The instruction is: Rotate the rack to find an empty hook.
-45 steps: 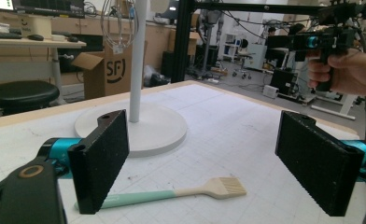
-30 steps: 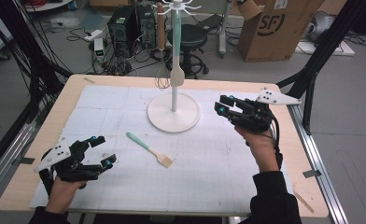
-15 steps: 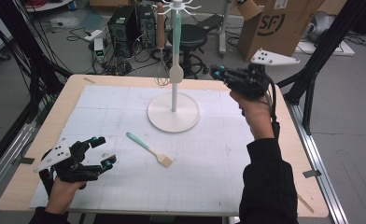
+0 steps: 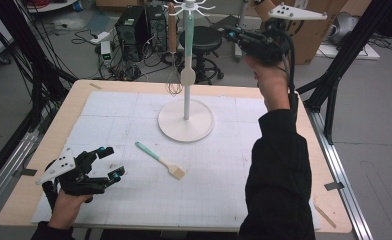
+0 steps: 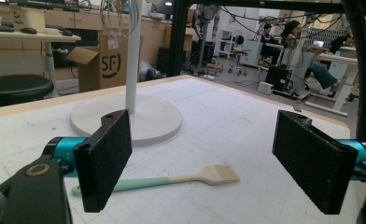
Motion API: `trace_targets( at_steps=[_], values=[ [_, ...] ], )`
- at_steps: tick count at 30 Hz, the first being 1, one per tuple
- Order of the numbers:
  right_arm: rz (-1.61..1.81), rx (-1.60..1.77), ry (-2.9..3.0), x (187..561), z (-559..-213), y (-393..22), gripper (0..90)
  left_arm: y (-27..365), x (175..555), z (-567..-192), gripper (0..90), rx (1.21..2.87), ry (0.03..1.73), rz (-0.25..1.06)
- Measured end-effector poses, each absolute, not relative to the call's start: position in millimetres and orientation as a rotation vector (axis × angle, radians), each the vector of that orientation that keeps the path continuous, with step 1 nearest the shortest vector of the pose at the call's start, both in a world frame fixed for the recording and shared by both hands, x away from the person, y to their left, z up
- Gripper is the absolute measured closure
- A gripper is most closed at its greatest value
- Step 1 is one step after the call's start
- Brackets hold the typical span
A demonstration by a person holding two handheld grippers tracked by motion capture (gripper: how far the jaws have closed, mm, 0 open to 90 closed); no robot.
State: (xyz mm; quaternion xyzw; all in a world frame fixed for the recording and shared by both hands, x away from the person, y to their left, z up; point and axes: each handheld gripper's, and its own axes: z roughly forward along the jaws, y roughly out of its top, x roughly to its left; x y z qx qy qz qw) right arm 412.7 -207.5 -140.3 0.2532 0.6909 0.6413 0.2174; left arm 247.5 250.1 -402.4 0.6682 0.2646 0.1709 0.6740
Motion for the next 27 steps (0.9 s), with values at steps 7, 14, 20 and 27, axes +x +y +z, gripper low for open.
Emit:
trace_targets(
  at_steps=[7, 14, 20, 27],
  values=[
    [1.695, 0.76, 1.914, 434, -130, -188, 89.4, 252, 247, -402, 20.3, 1.497, 0.589, 0.382],
    [1.701, 0.738, 1.921, 440, -128, -169, 89.4, 256, 246, -401, 20.4, 1.487, 0.591, 0.385],
    [1.707, 0.71, 1.945, 435, -126, -159, 89.4, 258, 246, -401, 20.4, 1.479, 0.597, 0.385],
    [1.703, 0.677, 1.966, 430, -126, -142, 89.4, 258, 247, -401, 20.4, 1.48, 0.599, 0.386]
  ],
)
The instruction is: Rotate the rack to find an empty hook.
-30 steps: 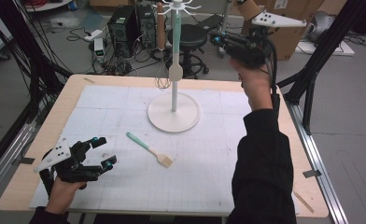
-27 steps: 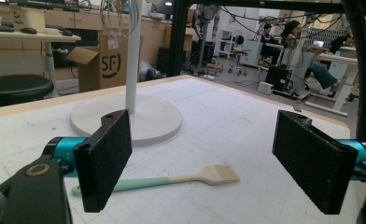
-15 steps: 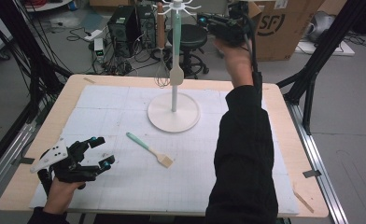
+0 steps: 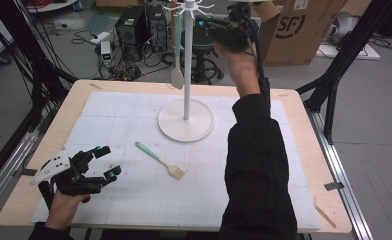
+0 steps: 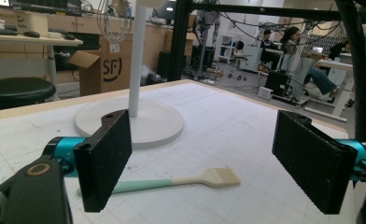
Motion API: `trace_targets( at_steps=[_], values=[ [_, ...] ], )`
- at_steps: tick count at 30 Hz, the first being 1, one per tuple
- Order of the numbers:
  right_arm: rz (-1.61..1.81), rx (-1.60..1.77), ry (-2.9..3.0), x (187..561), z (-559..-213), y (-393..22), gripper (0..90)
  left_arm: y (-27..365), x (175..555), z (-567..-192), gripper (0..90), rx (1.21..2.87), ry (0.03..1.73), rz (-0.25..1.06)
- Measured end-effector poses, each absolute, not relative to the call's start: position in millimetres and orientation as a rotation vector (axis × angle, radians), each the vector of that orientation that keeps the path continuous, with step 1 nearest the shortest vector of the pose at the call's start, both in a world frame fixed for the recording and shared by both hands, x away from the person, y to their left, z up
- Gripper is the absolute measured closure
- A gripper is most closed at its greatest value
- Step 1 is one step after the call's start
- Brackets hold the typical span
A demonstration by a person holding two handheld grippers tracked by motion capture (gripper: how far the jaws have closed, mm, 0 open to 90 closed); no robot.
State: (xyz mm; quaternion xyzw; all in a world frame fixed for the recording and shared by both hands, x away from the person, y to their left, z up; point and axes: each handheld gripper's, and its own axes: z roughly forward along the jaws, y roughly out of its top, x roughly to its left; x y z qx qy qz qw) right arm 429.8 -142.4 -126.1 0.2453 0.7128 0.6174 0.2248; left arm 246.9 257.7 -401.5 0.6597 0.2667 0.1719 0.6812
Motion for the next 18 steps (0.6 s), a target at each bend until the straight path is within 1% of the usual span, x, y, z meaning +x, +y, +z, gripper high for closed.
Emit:
trace_targets(
  at_steps=[10, 13, 18],
  values=[
    [1.709, 0.622, 1.989, 420, -124, -126, 89.4, 259, 247, -402, 20.4, 1.474, 0.602, 0.381],
    [1.724, 0.614, 1.945, 413, -120, -137, 89.4, 259, 247, -402, 20.4, 1.469, 0.606, 0.383],
    [1.695, 0.704, 1.857, 410, -116, -164, 89.4, 259, 247, -402, 20.3, 1.464, 0.608, 0.381]
  ],
)
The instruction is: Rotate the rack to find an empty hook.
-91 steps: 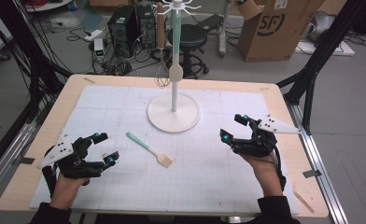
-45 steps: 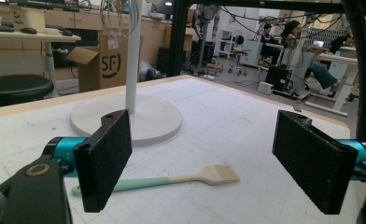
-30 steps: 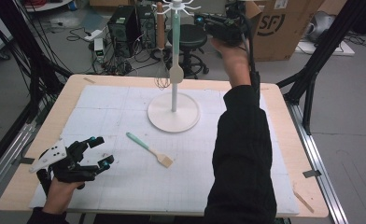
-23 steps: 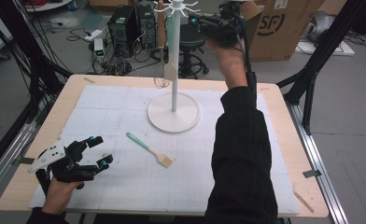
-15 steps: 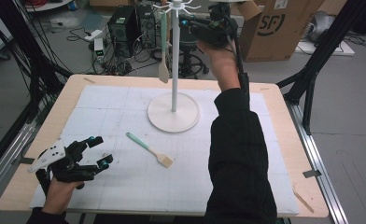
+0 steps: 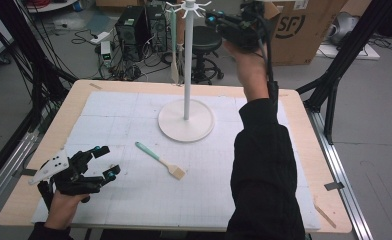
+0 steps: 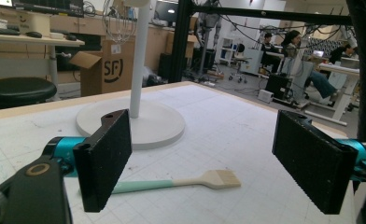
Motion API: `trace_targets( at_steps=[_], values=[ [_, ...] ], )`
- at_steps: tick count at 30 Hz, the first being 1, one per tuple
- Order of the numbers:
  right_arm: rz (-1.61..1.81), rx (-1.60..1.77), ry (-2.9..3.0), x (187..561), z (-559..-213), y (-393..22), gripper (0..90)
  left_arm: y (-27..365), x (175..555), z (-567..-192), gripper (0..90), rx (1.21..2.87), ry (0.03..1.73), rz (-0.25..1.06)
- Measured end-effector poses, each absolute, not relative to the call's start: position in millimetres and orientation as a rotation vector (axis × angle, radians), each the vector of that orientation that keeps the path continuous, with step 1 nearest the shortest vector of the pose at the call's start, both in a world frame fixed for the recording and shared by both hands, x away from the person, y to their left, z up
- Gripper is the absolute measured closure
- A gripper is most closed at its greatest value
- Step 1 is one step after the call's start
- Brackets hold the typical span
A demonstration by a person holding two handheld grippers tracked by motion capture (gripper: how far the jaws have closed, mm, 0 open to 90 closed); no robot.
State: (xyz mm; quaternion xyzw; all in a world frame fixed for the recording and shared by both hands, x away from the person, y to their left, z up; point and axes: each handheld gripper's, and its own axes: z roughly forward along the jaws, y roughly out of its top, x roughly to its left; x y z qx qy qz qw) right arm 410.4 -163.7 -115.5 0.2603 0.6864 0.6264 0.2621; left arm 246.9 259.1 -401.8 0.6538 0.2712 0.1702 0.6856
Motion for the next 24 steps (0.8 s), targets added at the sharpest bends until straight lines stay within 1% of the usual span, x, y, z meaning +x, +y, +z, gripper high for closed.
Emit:
trace_targets(
  at_steps=[5, 10, 24],
  values=[
    [1.645, 0.753, 1.863, 418, -121, -168, 89.4, 259, 247, -402, 20.4, 1.469, 0.606, 0.383],
    [1.652, 0.743, 1.882, 424, -124, -157, 89.4, 259, 247, -402, 20.4, 1.46, 0.609, 0.38],
    [1.683, 0.691, 1.917, 421, -122, -137, 89.4, 261, 246, -401, 20.4, 1.462, 0.606, 0.383]
  ],
)
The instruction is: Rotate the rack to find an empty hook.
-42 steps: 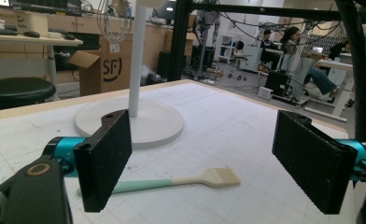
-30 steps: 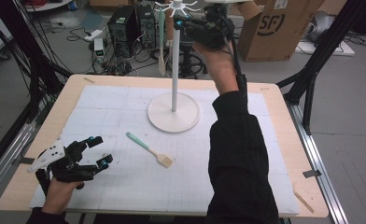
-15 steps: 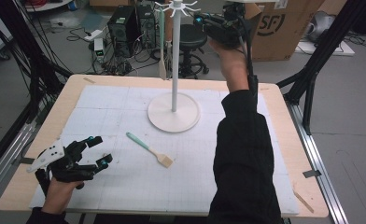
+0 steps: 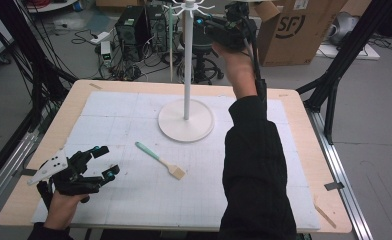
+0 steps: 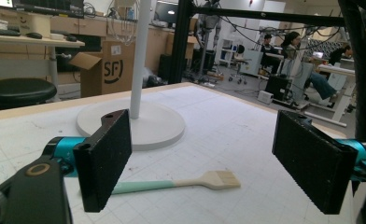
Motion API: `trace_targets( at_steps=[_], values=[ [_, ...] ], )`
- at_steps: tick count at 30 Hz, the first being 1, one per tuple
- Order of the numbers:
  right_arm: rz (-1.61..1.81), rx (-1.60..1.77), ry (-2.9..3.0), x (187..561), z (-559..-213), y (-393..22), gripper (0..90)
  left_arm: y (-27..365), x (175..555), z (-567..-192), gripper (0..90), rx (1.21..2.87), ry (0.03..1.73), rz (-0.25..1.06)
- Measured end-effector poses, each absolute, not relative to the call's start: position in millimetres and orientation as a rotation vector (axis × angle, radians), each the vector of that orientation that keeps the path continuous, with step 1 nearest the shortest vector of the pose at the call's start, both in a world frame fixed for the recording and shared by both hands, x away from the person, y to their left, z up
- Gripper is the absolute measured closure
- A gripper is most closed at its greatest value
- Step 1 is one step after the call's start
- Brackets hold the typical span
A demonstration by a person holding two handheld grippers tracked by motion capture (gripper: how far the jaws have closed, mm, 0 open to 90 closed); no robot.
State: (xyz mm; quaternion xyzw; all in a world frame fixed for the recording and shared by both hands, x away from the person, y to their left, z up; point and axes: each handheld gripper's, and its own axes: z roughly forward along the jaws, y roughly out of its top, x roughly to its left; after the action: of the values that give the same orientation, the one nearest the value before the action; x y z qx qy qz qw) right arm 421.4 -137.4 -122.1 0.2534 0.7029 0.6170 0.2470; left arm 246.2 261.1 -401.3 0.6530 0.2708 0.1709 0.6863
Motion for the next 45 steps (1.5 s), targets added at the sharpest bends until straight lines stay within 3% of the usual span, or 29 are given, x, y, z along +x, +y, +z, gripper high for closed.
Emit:
trace_targets(
  at_steps=[12, 21, 36, 45],
  values=[
    [1.705, 0.68, 1.928, 413, -133, -142, 89.4, 261, 246, -402, 20.3, 1.464, 0.608, 0.383],
    [1.713, 0.726, 1.962, 388, -190, -184, 80.6, 257, 245, -403, 20.3, 1.467, 0.6, 0.389],
    [1.552, 0.929, 1.964, 314, -330, -250, 29.0, 258, 246, -404, 19.4, 1.46, 0.6, 0.408],
    [1.468, 0.912, 1.977, 271, -377, -268, 19.3, 259, 245, -402, 17.3, 1.415, 0.593, 0.414]
  ],
)
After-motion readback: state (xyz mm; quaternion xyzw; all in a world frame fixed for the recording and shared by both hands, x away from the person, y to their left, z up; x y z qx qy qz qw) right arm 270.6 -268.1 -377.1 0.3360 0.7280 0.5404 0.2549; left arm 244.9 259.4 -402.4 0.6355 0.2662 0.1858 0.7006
